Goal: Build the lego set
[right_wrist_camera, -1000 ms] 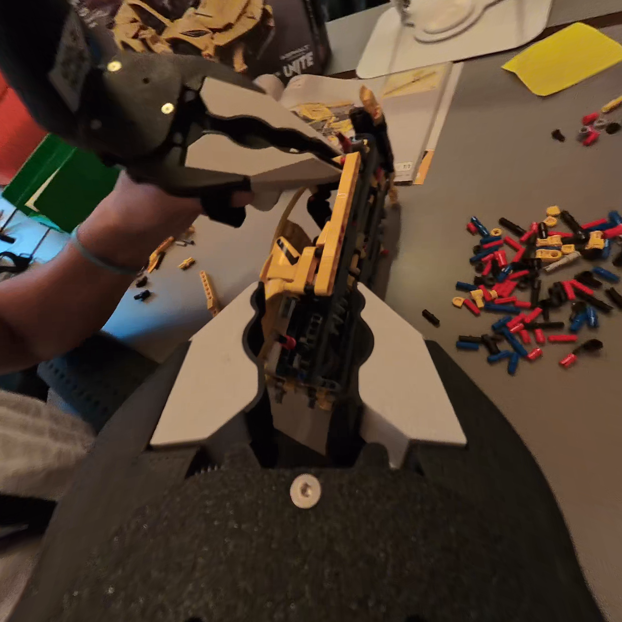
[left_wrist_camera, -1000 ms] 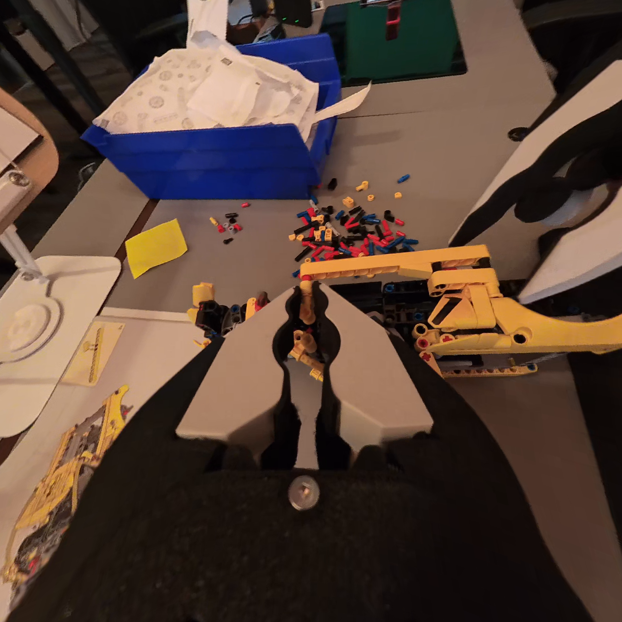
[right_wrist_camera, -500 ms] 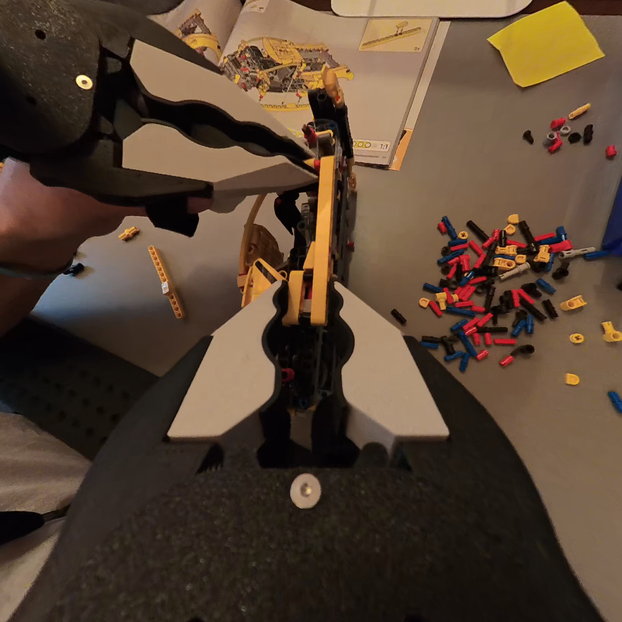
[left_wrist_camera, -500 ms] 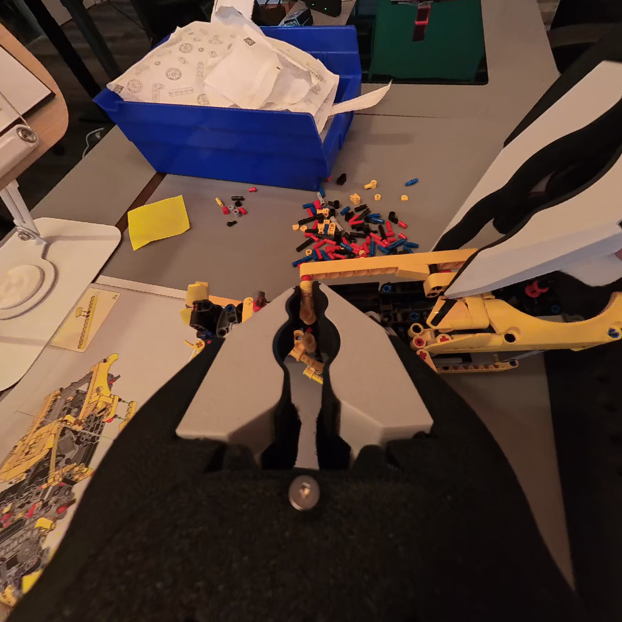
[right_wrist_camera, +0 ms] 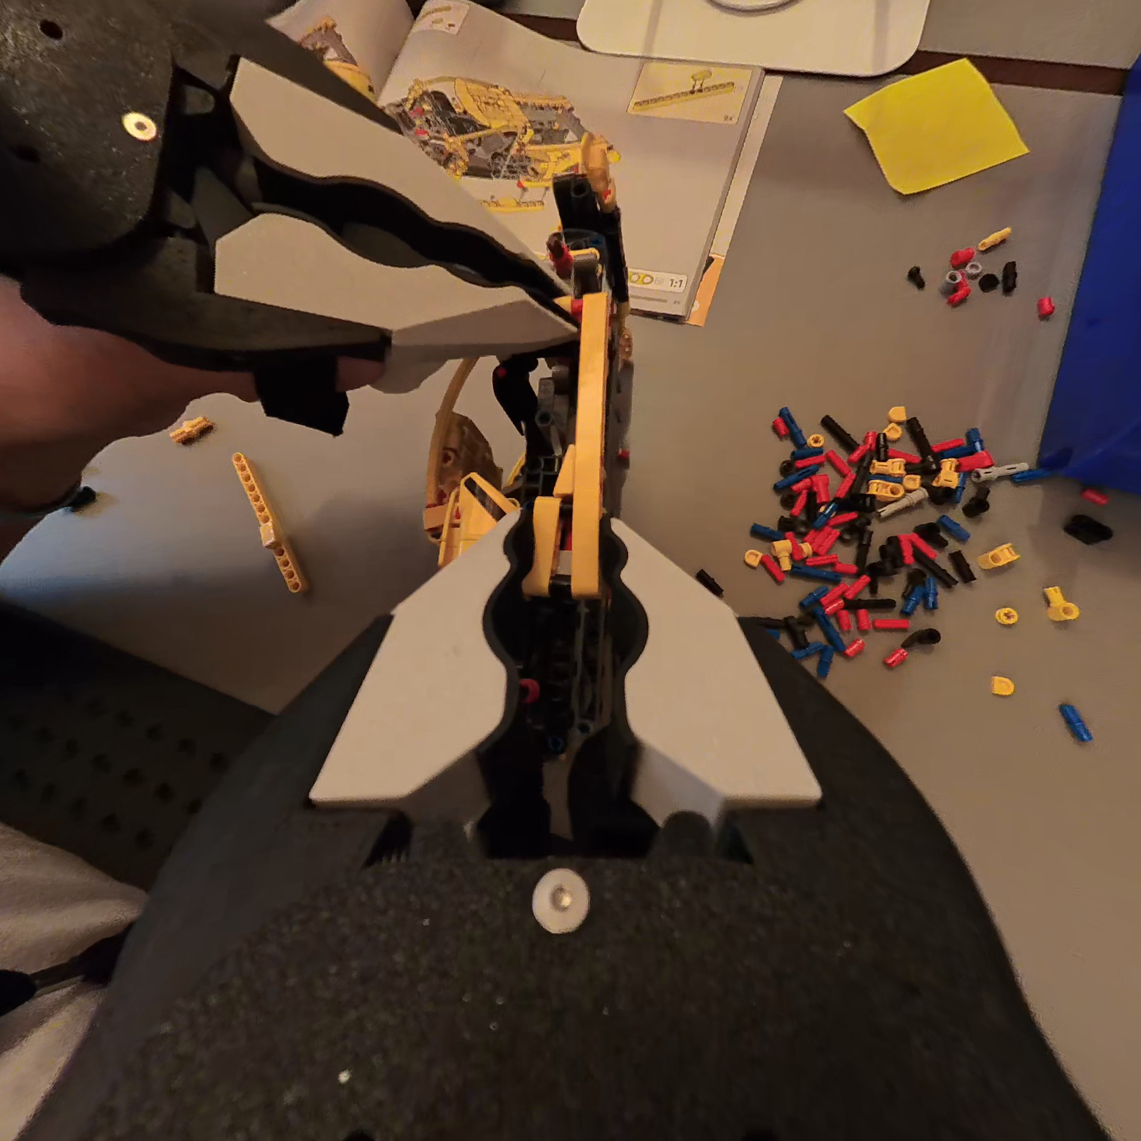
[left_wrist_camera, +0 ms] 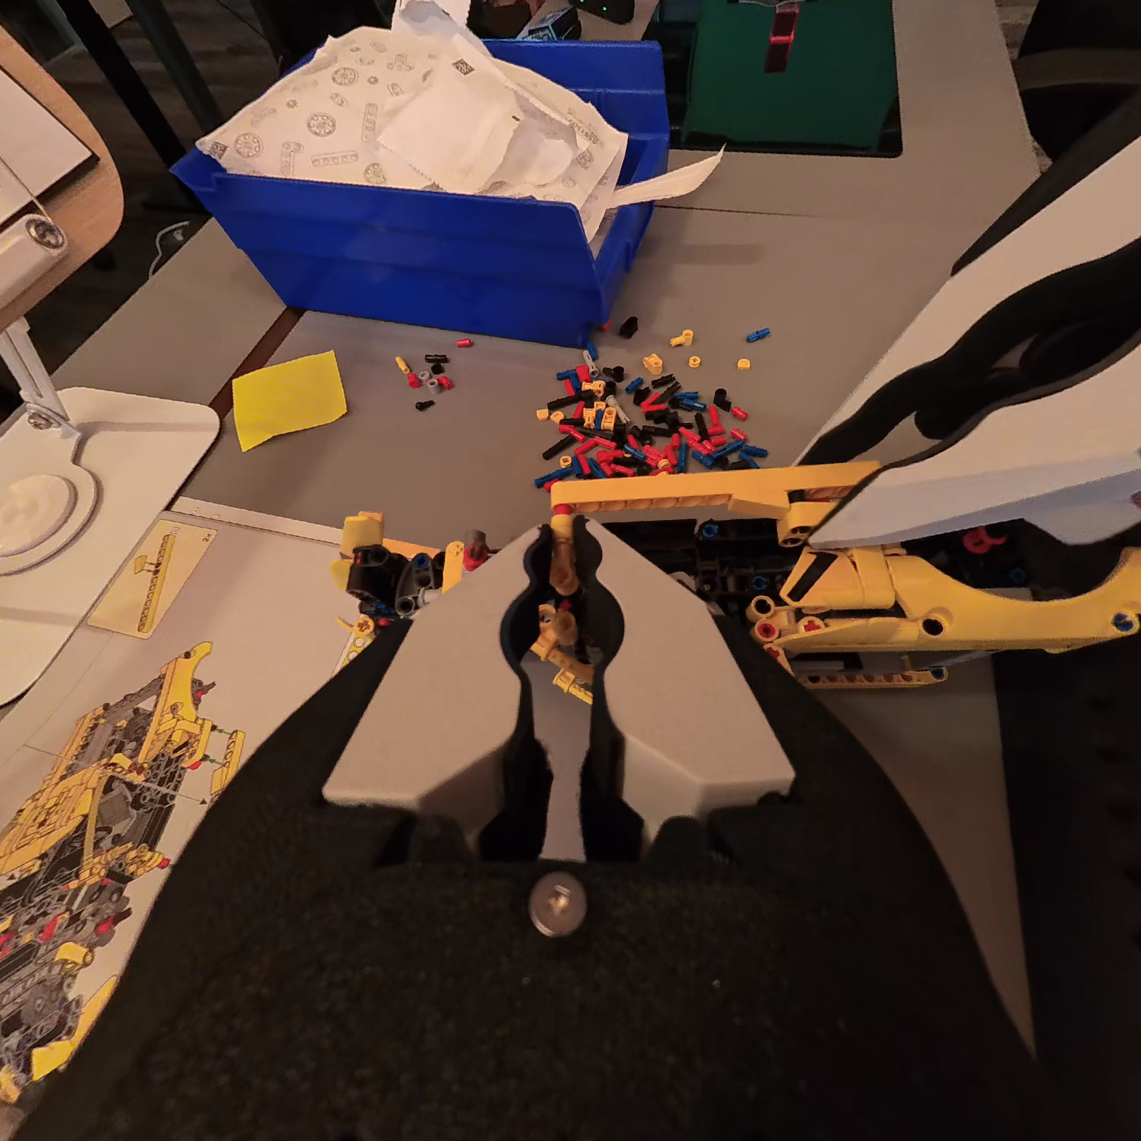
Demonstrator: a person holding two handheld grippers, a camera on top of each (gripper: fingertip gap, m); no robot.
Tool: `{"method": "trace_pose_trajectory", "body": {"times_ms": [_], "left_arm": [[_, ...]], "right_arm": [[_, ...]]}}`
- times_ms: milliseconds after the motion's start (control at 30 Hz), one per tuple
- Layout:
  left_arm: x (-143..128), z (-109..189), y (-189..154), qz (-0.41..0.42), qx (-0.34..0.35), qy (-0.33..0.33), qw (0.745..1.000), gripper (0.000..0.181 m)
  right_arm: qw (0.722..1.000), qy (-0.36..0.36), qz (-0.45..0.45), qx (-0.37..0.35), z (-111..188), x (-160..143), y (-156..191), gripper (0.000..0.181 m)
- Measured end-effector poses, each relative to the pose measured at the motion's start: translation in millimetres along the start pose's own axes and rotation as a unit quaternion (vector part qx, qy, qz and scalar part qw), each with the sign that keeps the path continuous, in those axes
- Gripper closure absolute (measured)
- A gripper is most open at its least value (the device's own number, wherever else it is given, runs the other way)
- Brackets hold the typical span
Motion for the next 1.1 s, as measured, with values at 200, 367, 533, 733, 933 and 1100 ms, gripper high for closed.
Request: {"method": "trace_pose_trajectory", "body": {"times_ms": [200,367,533,733,933,1100], "left_arm": [[0.6,0.1,-2.6,-0.011,0.003,0.002,1.0,0.174],[0.6,0.5,-2.1,-0.01,0.0,0.003,1.0,0.175],[0.5,1.1,-1.9,-0.01,0.002,0.004,1.0,0.174],[0.6,0.9,-3.5,-0.009,0.004,0.004,1.0,0.174],[0.4,1.5,-4.5,-0.013,0.007,0.004,1.0,0.175],[0.6,1.0,-5.3,-0.015,0.01,0.004,1.0,0.175]], "right_arm": [[0.998,-0.051,0.036,0.018,24.6,-6.8,7.2,0.15],[0.998,-0.029,0.053,0.021,18.2,-18.2,-2.4,0.152],[0.998,-0.032,0.05,0.034,17.4,-17.5,-2.5,0.156],[0.997,-0.035,-0.004,0.076,15.5,-17.0,-7.5,0.151],[0.998,-0.027,0.024,0.045,14.4,-14.5,-5.0,0.158],[0.998,-0.027,0.059,0.018,15.0,-15.5,0.4,0.159]]}}
Point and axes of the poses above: each gripper's, where its closed fingertips meet, z back along the fingers, x out of its top, y = z × x across the jaws, the point moved 10 cm from there along z, back along the fingers, and after that the axes turned 1 degree about x, right-handed, at the moved point
